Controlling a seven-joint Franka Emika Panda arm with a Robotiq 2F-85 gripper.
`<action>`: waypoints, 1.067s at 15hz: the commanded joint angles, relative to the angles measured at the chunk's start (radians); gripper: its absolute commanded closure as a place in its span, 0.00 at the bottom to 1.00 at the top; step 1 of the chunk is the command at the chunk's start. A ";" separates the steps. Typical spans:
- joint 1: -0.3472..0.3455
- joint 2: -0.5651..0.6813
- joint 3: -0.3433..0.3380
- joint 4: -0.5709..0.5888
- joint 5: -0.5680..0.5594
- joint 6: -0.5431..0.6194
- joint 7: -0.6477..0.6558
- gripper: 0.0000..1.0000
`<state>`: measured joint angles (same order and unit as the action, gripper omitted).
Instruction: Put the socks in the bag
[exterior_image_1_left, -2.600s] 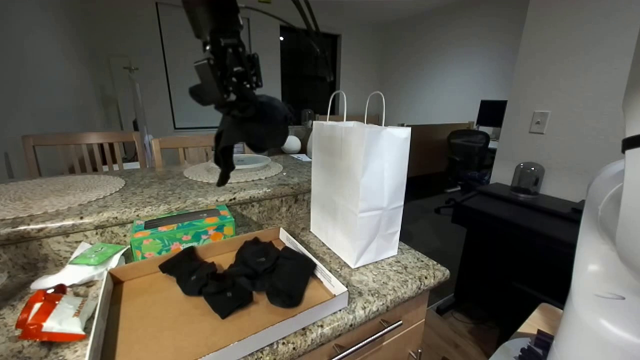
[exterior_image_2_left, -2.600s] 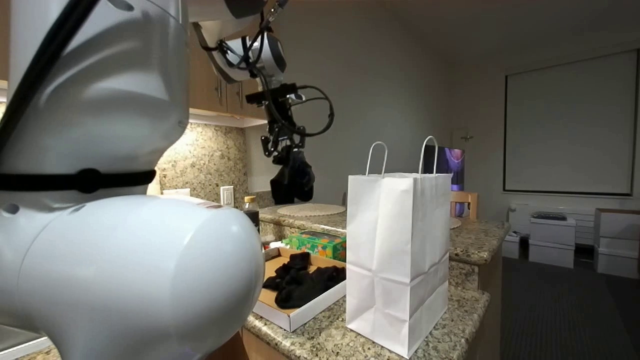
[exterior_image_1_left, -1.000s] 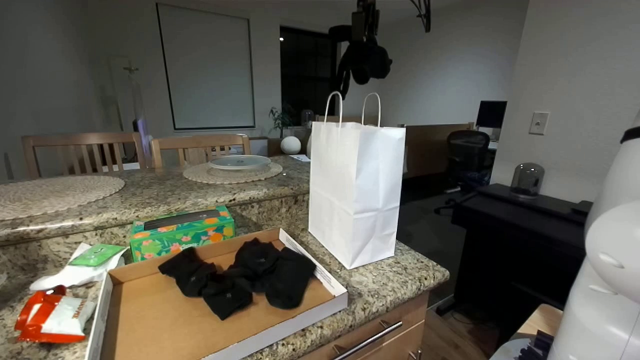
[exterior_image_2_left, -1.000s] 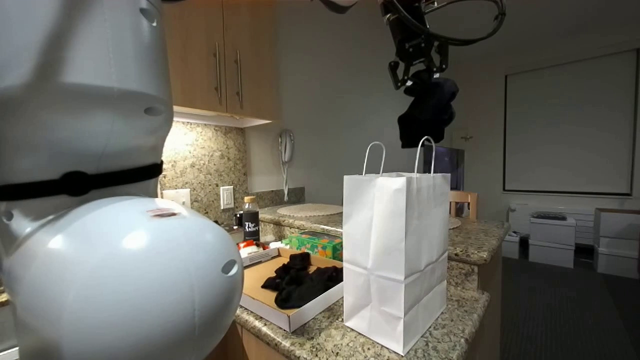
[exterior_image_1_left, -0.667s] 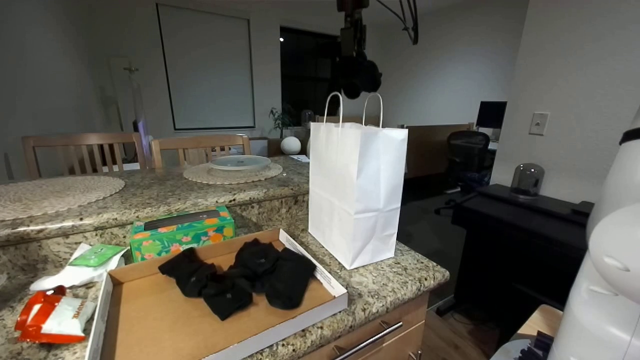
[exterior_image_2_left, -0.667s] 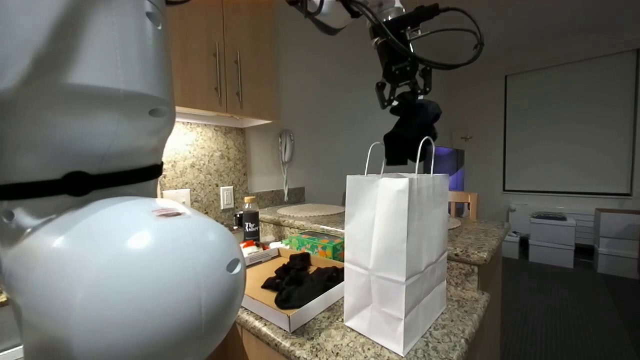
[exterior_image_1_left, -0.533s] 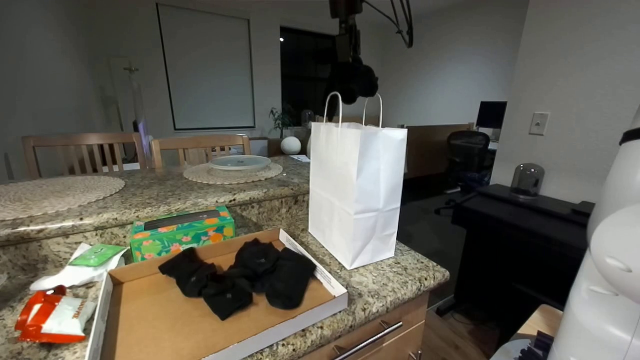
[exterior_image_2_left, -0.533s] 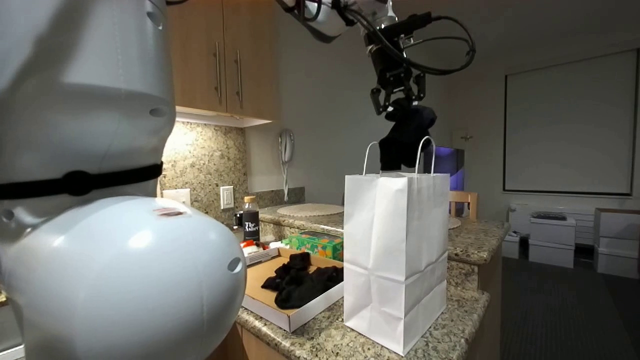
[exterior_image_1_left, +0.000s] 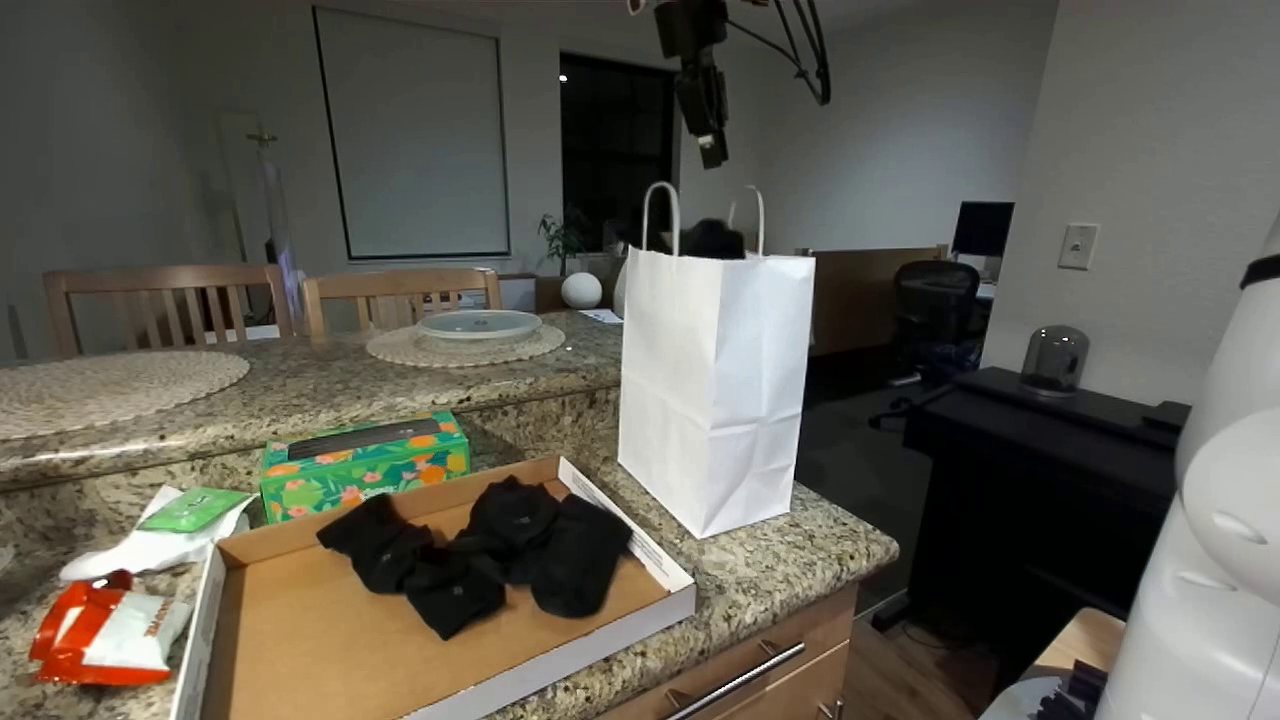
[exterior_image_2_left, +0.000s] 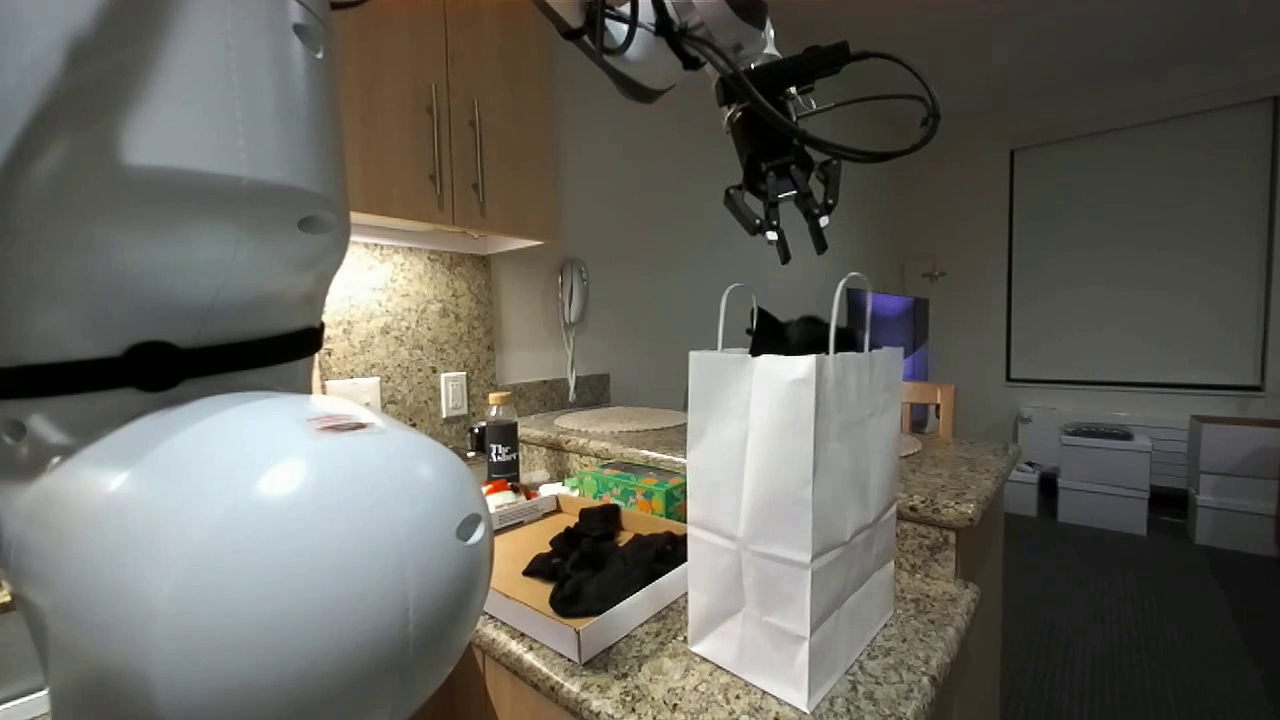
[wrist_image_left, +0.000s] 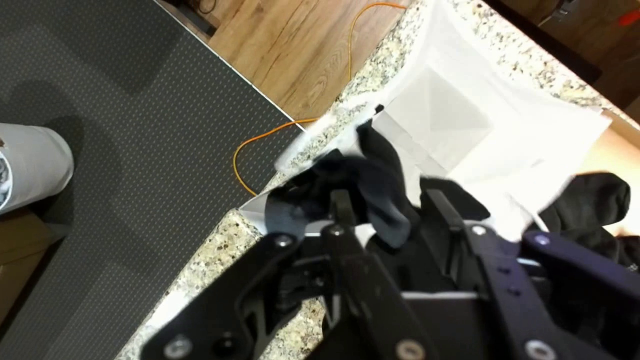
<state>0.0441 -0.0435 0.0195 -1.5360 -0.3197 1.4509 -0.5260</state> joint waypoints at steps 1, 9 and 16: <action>0.006 -0.022 0.013 -0.003 -0.008 -0.030 0.018 0.27; 0.092 -0.014 0.116 0.048 -0.020 -0.034 0.037 0.00; 0.230 0.131 0.255 0.015 -0.026 0.020 0.111 0.00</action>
<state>0.2432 -0.0151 0.2412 -1.5134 -0.3205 1.4621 -0.4699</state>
